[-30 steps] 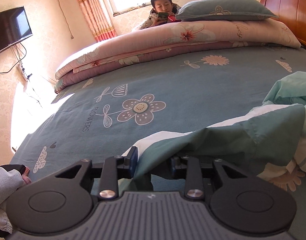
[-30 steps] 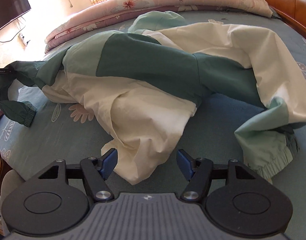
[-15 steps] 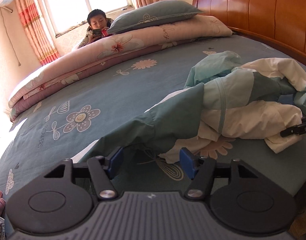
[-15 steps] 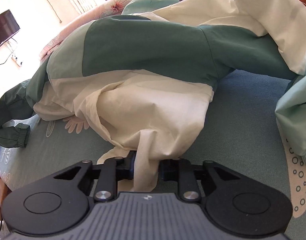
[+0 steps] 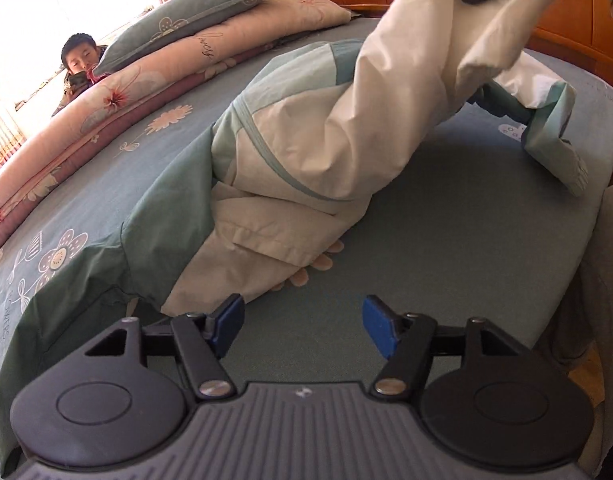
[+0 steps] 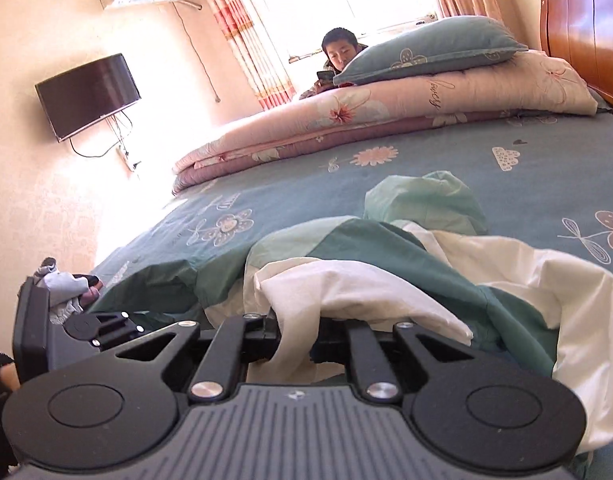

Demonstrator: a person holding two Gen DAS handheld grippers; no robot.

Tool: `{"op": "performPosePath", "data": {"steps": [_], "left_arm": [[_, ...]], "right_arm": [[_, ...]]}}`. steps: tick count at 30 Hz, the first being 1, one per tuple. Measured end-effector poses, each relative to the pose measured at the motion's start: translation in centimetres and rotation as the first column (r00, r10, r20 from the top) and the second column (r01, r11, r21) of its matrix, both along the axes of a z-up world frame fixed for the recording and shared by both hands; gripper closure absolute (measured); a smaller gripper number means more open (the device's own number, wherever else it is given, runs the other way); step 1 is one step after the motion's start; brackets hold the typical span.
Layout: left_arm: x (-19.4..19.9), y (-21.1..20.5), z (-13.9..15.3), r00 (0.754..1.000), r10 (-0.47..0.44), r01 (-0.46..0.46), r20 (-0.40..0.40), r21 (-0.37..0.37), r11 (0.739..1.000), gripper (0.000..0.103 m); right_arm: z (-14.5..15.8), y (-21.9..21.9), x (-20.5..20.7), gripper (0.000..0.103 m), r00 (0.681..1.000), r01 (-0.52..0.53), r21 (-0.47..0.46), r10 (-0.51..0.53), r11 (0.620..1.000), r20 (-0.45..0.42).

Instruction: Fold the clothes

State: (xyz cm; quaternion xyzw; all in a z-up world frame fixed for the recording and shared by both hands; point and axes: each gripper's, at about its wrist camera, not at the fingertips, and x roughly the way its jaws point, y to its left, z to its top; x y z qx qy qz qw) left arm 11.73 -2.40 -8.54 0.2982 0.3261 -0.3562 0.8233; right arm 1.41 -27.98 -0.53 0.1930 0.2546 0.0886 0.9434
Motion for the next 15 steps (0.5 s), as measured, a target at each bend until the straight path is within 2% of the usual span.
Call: {"op": "performPosePath", "data": {"steps": [3, 6, 9, 11, 13, 15], "left_arm": [[0.6, -0.1, -0.8, 0.999, 0.011, -0.012, -0.032, -0.011, 1.000, 0.036], [1.5, 0.5, -1.5, 0.997, 0.046, -0.048, -0.069, -0.032, 0.998, 0.036], [2.4, 1.5, -2.2, 0.990, 0.080, -0.087, -0.118, -0.054, 0.995, 0.036], [2.8, 2.1, -2.6, 0.985, 0.096, -0.106, -0.143, -0.060, 0.993, 0.036], [3.4, 3.0, -3.0, 0.978, 0.123, -0.136, -0.167, -0.067, 0.988, 0.036], [4.2, 4.0, -3.1, 0.966, 0.161, -0.181, -0.204, -0.084, 0.980, 0.036]], "right_arm": [[1.8, -1.8, 0.3, 0.090, 0.998, 0.041, 0.030, -0.042, 0.999, 0.041], [1.9, -4.7, 0.8, 0.090, 0.992, 0.121, 0.047, -0.122, 0.992, 0.029], [-0.1, -7.4, 1.2, 0.089, 0.982, 0.185, 0.043, -0.184, 0.982, -0.032], [-2.0, -8.8, 1.3, 0.084, 0.973, 0.212, 0.024, -0.209, 0.977, -0.103], [-3.8, -9.3, 0.9, 0.076, 0.964, 0.209, 0.001, -0.206, 0.978, -0.168], [-5.1, -8.8, 0.1, 0.071, 0.956, 0.170, -0.062, -0.180, 0.984, -0.231]]}}
